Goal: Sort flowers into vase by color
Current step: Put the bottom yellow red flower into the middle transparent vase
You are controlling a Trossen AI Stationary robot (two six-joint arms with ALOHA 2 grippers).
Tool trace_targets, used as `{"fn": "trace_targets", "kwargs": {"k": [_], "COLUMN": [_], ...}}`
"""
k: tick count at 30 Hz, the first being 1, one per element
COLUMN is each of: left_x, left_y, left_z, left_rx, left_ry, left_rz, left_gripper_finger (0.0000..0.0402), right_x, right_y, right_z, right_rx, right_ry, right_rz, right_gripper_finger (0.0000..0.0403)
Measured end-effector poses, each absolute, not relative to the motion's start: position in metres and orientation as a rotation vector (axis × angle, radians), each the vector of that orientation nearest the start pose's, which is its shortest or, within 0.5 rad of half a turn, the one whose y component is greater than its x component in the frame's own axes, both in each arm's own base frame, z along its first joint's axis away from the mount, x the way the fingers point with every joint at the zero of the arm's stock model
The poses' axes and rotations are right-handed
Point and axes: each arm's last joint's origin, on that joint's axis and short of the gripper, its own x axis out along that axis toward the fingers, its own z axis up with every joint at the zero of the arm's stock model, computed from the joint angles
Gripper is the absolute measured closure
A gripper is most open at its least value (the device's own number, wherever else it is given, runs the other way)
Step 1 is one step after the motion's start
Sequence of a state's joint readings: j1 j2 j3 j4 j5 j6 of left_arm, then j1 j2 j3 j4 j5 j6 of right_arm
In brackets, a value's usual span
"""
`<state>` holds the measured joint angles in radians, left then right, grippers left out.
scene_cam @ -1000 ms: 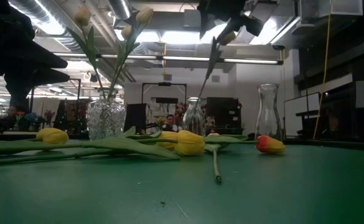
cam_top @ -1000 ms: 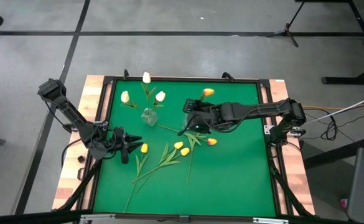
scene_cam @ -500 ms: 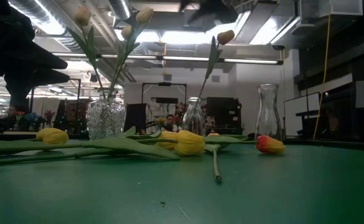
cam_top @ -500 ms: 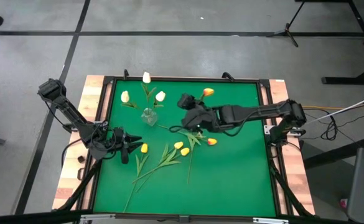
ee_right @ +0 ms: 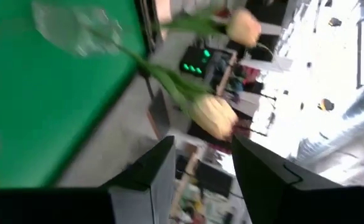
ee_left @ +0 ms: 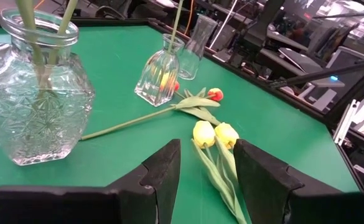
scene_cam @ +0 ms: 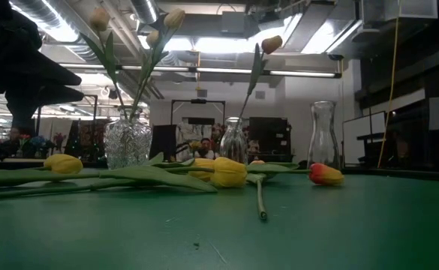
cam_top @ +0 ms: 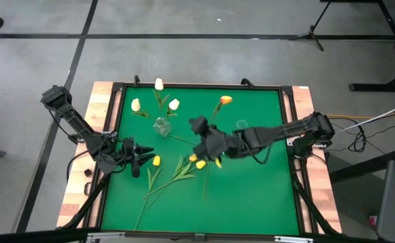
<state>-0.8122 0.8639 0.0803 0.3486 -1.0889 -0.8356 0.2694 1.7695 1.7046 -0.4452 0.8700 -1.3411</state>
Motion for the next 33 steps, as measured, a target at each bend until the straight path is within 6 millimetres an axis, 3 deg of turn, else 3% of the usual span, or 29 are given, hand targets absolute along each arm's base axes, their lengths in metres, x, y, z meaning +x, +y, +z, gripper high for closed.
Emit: {"fn": "trace_targets", "kwargs": {"k": [3, 14, 19, 23, 28, 33], "left_x": [0.114, 0.114, 0.113, 0.113, 0.113, 0.114], "left_y": [-0.083, -0.083, -0.082, -0.082, -0.082, -0.083], "left_z": [0.140, 0.140, 0.139, 0.139, 0.139, 0.139], "left_rx": [-0.471, -0.471, -0.466, -0.463, -0.467, -0.470], "left_ry": [0.122, 0.122, 0.126, 0.127, 0.130, 0.142], "left_rz": [0.353, 0.353, 0.354, 0.354, 0.350, 0.334], "left_gripper_finger": [0.0254, 0.0254, 0.0254, 0.0254, 0.0254, 0.0254], "right_x": [0.380, 0.339, 0.330, 0.334, 0.336, 0.336], "right_y": [0.095, 0.087, 0.083, 0.060, 0.020, -0.007], "right_z": [0.357, 0.327, 0.323, 0.323, 0.308, 0.300], "right_rx": [-1.454, -0.916, -0.857, -0.836, -0.767, -0.730], "right_ry": [0.793, 1.133, 1.224, 1.256, 1.360, 1.410], "right_rz": [-0.167, -0.077, -0.088, -0.174, -0.237, -0.284], "right_gripper_finger": [0.0244, 0.0244, 0.0244, 0.0244, 0.0244, 0.0244]}}
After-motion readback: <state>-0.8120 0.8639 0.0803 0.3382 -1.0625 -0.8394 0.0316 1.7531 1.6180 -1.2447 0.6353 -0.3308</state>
